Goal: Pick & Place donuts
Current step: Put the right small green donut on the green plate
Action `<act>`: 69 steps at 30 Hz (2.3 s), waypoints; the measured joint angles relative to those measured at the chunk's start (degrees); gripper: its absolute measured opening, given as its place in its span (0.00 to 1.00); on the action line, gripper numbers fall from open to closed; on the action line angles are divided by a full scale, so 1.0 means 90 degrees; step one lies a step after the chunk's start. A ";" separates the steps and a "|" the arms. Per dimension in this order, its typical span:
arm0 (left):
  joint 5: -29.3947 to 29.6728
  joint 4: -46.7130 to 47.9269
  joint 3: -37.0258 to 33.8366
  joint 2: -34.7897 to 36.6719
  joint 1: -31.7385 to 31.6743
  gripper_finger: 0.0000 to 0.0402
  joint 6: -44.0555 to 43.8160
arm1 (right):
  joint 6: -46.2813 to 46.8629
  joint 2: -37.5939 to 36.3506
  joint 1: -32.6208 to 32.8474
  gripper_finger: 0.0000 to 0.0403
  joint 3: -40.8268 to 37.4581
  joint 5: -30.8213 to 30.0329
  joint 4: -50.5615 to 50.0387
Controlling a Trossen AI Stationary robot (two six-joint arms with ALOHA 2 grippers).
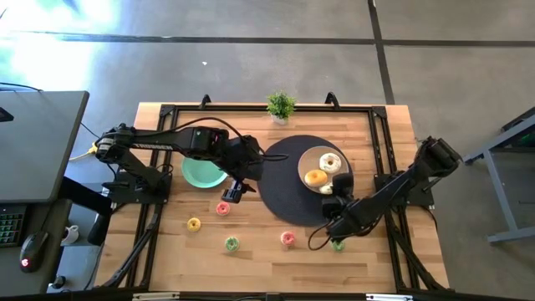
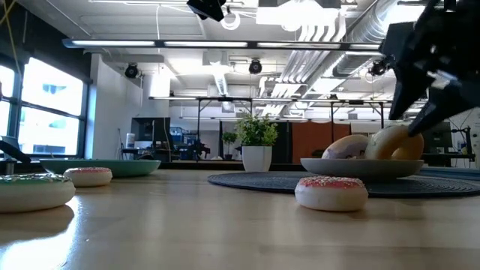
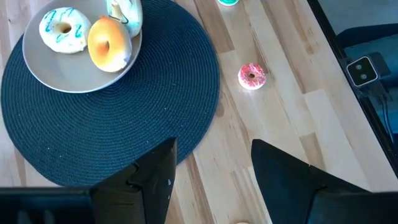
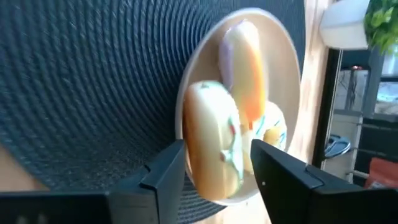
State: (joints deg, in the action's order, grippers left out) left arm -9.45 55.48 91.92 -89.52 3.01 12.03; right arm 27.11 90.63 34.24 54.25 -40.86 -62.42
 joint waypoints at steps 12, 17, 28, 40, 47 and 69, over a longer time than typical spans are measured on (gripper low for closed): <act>0.0026 0.0405 -0.0007 0.0065 0.0000 0.51 0.0133 | -0.0313 0.0000 0.0058 0.47 0.1895 0.0566 -0.0108; 0.0162 0.1374 -0.0006 0.0522 -0.0002 0.51 0.0170 | 0.0191 0.0000 0.0058 0.47 0.2743 0.1447 -0.0115; -0.0005 0.1775 -0.0630 0.2011 0.0003 0.51 -0.0871 | 0.0433 0.0027 0.0112 0.47 0.2044 0.2266 0.2306; 0.0621 -0.0604 -0.3224 0.3413 0.0002 0.51 -0.1461 | 0.3142 0.0029 0.0354 0.47 0.0594 0.4977 0.2098; 0.0692 -0.0897 -0.3886 0.3495 0.0000 0.51 -0.1542 | 0.3621 0.0032 0.0534 0.47 -0.0405 0.5035 0.2472; 0.0979 -0.0617 -0.3861 0.3502 0.0000 0.51 -0.2557 | 0.2203 0.0029 0.0162 0.06 -0.0530 0.3980 0.4929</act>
State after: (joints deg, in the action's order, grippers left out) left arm -0.64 49.93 57.17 -58.00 3.01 -10.98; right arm 46.94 90.89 35.70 49.47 -5.04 -18.06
